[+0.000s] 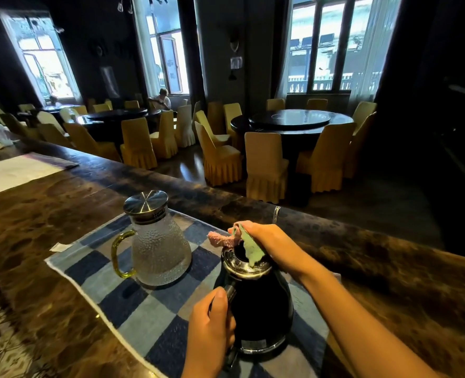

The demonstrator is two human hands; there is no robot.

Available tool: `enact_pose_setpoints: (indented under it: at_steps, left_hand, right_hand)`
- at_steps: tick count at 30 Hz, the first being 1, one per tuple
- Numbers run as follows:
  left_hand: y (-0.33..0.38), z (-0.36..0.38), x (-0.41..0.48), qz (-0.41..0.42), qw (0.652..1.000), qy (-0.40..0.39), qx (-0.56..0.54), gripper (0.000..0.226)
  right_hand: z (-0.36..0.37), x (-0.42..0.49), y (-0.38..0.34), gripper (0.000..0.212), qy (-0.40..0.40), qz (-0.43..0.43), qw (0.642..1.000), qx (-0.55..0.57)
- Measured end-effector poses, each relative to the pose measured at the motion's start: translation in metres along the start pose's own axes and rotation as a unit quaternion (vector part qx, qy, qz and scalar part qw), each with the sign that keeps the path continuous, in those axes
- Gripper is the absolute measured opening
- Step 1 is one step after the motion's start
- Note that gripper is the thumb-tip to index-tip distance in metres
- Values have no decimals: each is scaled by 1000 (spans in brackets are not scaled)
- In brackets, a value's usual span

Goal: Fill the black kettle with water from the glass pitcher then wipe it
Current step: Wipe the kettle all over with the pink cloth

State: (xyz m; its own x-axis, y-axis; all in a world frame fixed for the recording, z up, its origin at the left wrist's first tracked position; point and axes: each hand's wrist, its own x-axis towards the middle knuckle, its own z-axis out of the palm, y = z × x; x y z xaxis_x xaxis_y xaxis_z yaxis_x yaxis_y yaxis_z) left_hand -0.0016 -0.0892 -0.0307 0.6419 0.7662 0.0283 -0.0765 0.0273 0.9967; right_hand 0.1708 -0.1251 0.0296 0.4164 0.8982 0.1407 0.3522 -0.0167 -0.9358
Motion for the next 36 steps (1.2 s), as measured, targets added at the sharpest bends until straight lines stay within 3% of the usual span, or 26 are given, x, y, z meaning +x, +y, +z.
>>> enact_pose_setpoints:
  at_steps: [3,6,14,16,18,20,22,26,30,32,36]
  left_hand:
    - [0,0,0,-2,1000,3,3,30]
    - [1,2,1,2,1000,5,12,32]
    - [3,2,-2,2,1000,-12,9,38]
    - [4,3,-1,5,1000,-13,18,45]
    - [6,3,-1,8,999,-12,28,49]
    - [8,3,-3,8,999,-11,34,51]
    - [9,3,-5,8,999,-11,35,50]
    - [7,2,-4,6,999,-12,41,52]
    - [4,2,-1,-6,998,-16,64,54]
    - [4,0,0,-4,997,-11,82,47]
    - [6,-10,4,100,969,28,226,14]
  right_hand:
    - [15,-3,14,30,132,-9,987,96]
    - [26,-22,26,30,202,-73,974,79]
    - [44,-56,20,29,293,-129,938,-131]
    - [40,-49,13,27,290,-139,930,-177]
    - [32,-34,7,35,254,-110,945,-176]
    - [21,-18,3,35,189,-51,979,-48]
    - [17,-9,6,40,148,-34,985,78]
    - [26,-17,27,34,214,6,962,168]
    - [50,-52,58,41,331,90,931,127]
    - [56,-71,67,40,337,94,930,110]
    - [53,-73,73,42,284,102,946,122]
